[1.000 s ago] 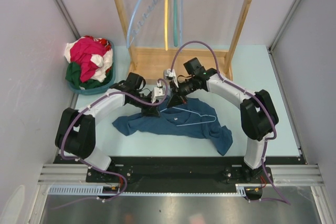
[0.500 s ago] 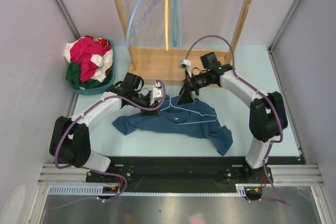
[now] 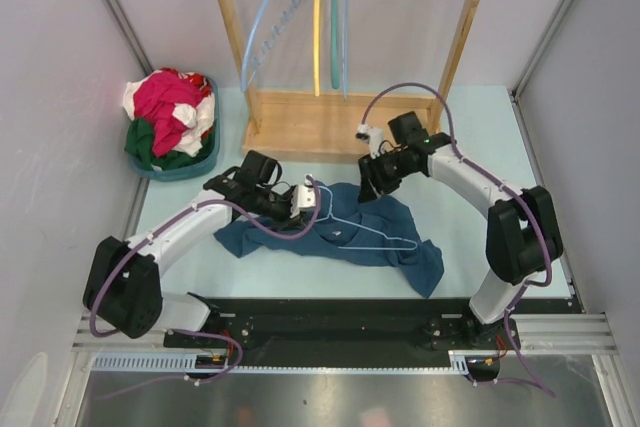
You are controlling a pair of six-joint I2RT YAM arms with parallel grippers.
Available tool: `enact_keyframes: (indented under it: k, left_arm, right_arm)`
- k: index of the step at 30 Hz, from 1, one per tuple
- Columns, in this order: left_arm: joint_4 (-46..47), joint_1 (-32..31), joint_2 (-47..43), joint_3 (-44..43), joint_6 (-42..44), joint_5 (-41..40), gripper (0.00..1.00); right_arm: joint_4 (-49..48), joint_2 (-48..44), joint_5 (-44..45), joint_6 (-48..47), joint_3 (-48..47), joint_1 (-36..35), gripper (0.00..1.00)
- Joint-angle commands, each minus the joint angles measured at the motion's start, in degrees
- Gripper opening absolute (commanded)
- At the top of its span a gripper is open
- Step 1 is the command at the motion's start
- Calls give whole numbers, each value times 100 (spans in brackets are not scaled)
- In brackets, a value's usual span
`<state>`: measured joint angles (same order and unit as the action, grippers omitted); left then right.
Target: Place the t-shirt on the hanger
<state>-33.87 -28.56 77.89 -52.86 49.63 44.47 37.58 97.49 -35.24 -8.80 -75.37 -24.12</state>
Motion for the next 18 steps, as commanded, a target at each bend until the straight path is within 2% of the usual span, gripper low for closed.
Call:
enact_keyframes:
  k: [1,6,11,17,18]
  left_arm:
    - [328,-71,-379,127,-23,-43,0]
    - [390,-194,-546,267,-67,-158,0]
    - [381,-229,-590,268,-93,-202,0]
    - [425,-221,-617,303,-111,-254,0]
    - [425,-221,-626,320,-128,-263,0]
  right_arm:
    - [-128,-64,1334,414,76,-611,44]
    - [-58,208,2187,388,-30,-1120,48]
    - [-111,463,2802,379,40,-1236,48]
    - [11,753,3041,318,-47,-1253,41]
    - [47,788,3050,291,-48,-1244,36]
